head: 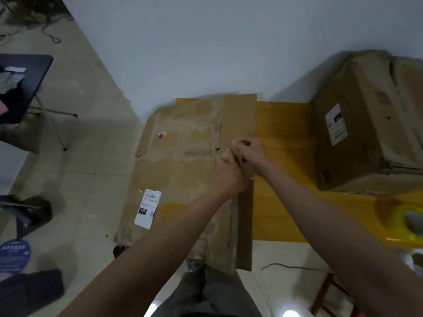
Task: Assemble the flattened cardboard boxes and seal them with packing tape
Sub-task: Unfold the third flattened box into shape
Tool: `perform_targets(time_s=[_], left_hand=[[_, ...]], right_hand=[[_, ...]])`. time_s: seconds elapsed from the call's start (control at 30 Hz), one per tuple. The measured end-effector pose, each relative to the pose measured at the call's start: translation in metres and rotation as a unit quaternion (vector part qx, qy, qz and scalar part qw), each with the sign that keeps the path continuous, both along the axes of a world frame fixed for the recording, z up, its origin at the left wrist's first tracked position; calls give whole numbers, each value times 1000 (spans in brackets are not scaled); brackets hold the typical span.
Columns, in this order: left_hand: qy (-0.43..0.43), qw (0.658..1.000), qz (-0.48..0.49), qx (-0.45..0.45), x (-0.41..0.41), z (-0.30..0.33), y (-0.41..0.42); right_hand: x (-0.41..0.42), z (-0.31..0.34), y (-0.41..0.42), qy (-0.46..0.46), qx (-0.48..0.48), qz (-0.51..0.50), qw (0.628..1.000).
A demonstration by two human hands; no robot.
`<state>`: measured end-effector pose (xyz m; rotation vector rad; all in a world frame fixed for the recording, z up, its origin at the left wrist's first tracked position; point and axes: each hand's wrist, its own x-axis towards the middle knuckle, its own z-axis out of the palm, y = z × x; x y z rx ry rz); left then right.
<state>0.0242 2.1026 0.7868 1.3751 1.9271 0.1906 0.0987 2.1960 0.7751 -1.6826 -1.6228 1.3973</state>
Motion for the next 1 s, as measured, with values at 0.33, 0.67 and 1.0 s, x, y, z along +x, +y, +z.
perform_targets(time_s=[0.33,0.67,1.0], left_hand=[[145,986,70,33,-50,106,-14],[249,955,131,94,-64,187,-48],[275,928,129,213,-81,355,-22]], right_hand=[[37,-7,-17,-40,-137,-21,989],[10,61,-4,119,-74,55,989],[72,217,10,63,132,86,985]])
